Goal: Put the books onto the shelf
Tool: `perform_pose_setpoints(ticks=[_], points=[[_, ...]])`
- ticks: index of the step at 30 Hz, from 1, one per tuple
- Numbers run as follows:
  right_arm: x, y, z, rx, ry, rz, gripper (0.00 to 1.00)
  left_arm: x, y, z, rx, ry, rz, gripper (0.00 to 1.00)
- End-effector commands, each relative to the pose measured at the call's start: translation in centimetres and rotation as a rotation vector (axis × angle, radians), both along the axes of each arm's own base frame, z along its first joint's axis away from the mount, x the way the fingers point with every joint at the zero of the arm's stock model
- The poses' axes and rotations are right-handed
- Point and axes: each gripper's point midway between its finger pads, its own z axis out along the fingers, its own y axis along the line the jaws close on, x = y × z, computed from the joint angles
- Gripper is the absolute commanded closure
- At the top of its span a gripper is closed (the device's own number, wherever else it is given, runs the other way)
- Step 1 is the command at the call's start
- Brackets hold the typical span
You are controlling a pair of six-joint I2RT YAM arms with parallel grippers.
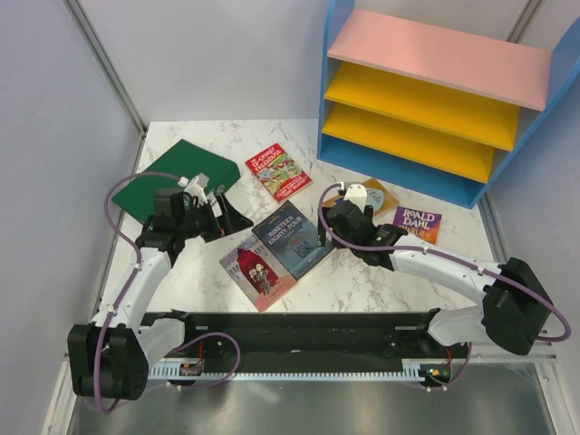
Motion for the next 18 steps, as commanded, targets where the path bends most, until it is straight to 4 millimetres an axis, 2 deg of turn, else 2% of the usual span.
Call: perform_pose_setpoints(ticks=[1, 4, 9, 13, 18], points=[[0.8, -0.3, 0.5, 0.031, -0.022, -0.075, 0.02, -0.1, -1.3, 2.3, -0.094, -0.06, -0.047, 0.0], [0.7, 1.7, 0.7, 0.096, -0.032, 0.019, 0.02, -0.7, -2.0, 1.6, -0.102, -0.049, -0.069, 0.0], [0.4, 2.0, -0.7, 0.071, 0.014, 0.041, 0.02, -1.8, -3.1, -0.5, -0.1, 0.024, -0.077, 0.0], [-0.2, 2.8, -3.0, 0.091, 0.118, 0.071, 0.02, -2.9, -5.9, -2.7, -0.041, 0.084, -0.121, 0.0], [-0.2, 4.3, -4.3, 0.108, 0.162, 0.133, 0.02, -3.2, -8.2, -4.9, -0.025, 0.169, -0.146, 0.0]])
